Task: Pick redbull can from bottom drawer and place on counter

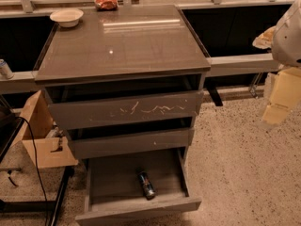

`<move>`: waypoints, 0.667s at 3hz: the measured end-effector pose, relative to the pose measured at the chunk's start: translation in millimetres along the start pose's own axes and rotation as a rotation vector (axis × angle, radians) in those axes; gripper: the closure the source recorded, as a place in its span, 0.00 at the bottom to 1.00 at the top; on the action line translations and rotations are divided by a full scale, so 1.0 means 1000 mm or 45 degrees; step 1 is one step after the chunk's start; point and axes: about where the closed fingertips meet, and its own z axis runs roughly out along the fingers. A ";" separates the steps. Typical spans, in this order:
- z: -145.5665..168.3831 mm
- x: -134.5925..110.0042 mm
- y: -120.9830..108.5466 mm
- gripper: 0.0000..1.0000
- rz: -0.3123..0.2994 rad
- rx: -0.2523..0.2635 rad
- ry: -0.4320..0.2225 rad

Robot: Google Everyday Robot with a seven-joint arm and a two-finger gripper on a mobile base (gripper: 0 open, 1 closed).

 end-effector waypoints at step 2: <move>0.024 -0.001 0.004 0.00 0.069 0.012 -0.039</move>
Offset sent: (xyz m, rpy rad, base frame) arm 0.0088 0.0084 -0.0461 0.0753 -0.0092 -0.0882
